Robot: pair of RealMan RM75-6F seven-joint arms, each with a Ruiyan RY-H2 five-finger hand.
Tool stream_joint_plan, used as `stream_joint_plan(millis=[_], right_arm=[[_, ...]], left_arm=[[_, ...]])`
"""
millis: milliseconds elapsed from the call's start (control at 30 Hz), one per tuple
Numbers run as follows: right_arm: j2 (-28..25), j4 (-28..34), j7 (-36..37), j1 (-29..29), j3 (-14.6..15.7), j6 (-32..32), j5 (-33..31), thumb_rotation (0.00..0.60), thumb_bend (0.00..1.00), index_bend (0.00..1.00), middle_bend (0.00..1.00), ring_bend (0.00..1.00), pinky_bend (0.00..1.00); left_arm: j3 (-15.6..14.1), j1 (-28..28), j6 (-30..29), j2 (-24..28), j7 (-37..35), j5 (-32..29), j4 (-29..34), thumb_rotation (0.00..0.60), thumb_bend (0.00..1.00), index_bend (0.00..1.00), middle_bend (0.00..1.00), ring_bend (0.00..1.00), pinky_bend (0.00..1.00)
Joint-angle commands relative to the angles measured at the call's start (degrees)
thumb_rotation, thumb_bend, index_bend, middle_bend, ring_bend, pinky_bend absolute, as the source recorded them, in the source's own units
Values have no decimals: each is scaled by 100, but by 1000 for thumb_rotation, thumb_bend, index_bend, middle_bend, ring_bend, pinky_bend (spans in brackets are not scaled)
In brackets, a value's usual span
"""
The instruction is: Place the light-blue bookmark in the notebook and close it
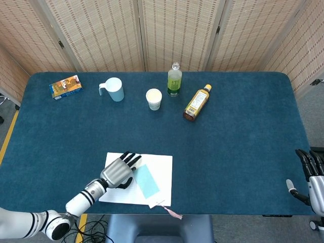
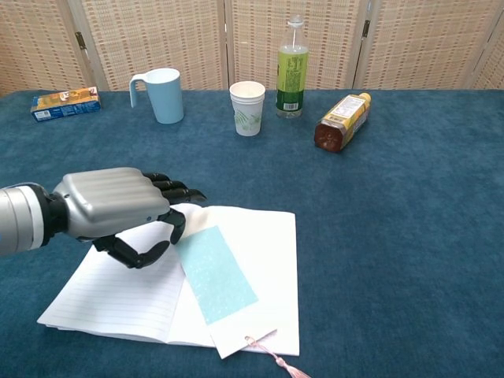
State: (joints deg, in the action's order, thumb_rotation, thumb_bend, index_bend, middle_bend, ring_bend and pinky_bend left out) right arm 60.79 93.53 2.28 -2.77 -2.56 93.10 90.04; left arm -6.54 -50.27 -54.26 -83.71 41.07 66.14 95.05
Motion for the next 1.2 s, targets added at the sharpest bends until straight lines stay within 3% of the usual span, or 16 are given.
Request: stream_joint_plan(millis=[33,500,867,1200], right_arm=[[-1,-6,12,-9,3,2,-13,600,275,0,99,48,109],[5,-42,53,-55,-4,52,-52,600,275,0,99,48,109],[51,-89,87,4,-7,-26,-25,600,275,0,99,48,109],[39,-91,96,-29,-1,23,-27,600,275,0,99,48,109]], left_arm=[[109,-6,53,-74,-2,-86,-79,285,626,368,0,0,126],[436,-125,156,-252,276,-411,-88,285,626,347,0,0,126],[261,139,26,243,74,-311,-14,284,626,347,0,0,126],[274,118,168,54,296,-494,-87,284,626,346,0,0,126]])
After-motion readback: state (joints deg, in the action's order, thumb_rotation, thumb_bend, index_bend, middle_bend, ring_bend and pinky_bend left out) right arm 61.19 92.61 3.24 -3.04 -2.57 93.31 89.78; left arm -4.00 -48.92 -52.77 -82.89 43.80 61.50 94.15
